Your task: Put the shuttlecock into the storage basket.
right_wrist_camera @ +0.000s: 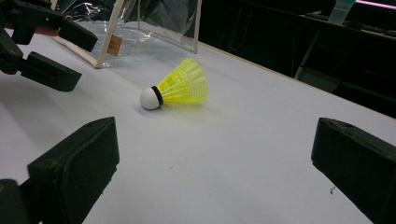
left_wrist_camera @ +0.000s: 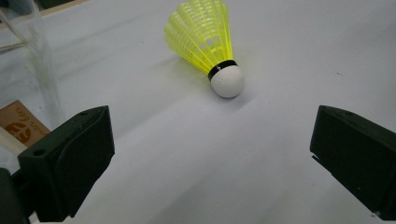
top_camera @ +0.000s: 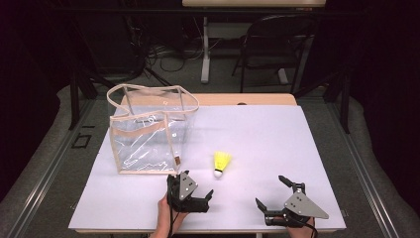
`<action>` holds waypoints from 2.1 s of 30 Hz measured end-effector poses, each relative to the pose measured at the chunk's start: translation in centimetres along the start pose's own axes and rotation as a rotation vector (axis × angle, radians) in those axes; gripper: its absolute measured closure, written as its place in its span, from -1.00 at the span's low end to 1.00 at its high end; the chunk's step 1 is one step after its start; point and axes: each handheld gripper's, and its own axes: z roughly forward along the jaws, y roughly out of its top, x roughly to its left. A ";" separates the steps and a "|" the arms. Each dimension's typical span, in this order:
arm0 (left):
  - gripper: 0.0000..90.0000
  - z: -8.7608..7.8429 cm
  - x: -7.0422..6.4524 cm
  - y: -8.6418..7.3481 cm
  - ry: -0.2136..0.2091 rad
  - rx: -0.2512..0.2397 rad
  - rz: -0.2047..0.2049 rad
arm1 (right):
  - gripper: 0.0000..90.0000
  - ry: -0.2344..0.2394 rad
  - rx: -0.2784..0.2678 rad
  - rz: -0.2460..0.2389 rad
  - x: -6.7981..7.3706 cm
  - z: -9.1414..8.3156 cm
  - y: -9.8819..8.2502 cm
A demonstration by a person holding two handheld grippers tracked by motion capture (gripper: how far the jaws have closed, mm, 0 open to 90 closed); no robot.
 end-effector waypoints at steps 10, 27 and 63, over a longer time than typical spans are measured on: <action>-1.00 1.1 -0.8 0.6 -0.004 0.017 -0.018 | -0.99 -0.001 0.004 -0.001 -0.1 -0.1 0.0; -0.99 2.8 -1.7 1.5 0.007 0.026 -0.046 | -0.99 -0.002 0.007 0.000 -0.1 -0.1 -0.1; -0.19 6.7 -2.0 3.4 0.043 0.089 -0.167 | -0.99 0.010 0.027 0.002 -0.2 0.1 -0.3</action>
